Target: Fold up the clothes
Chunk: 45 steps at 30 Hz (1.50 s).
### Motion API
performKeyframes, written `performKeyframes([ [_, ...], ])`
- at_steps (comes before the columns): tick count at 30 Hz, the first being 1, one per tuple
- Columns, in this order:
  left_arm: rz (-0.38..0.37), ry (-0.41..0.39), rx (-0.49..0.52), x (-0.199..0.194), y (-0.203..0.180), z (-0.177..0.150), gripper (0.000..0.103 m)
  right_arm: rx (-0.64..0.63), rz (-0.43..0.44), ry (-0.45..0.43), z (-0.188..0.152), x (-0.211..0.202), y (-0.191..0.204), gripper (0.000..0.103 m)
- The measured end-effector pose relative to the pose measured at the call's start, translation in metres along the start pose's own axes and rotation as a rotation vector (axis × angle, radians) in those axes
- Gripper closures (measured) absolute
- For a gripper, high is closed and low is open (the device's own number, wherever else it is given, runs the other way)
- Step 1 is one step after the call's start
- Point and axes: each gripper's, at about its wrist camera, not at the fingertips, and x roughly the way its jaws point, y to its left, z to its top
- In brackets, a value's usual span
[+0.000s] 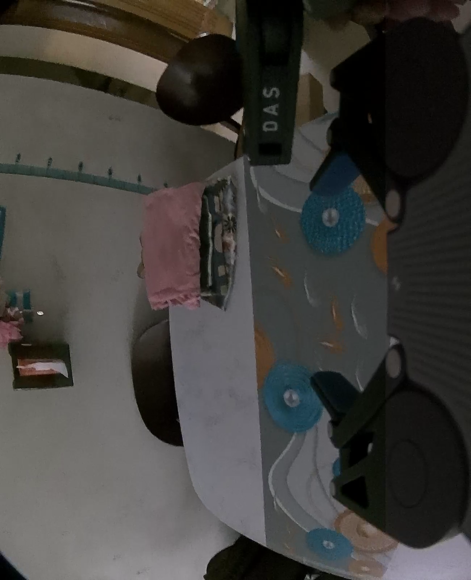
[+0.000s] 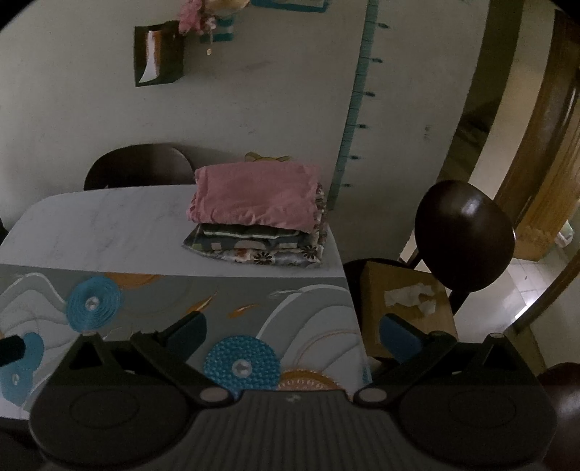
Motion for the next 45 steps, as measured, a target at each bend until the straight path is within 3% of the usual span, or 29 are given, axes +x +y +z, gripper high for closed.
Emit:
performKeyframes([
  [16, 0.032, -0.006, 0.063, 0.0003, 0.0015, -0.0051, 0.0, -0.01, 0.137, -0.007, -0.0033, -0.0064, 0.0003, 0.001],
  [34, 0.009, 0.022, 0.076, 0.001, -0.0028, -0.0055, 0.0, -0.003, 0.132, -0.046, -0.0064, -0.0096, -0.0024, 0.001],
  [45, 0.0, 0.032, 0.075, 0.0033, -0.0038, -0.0063, 0.0, 0.003, 0.136, -0.013, -0.0058, -0.0044, 0.0009, 0.001],
])
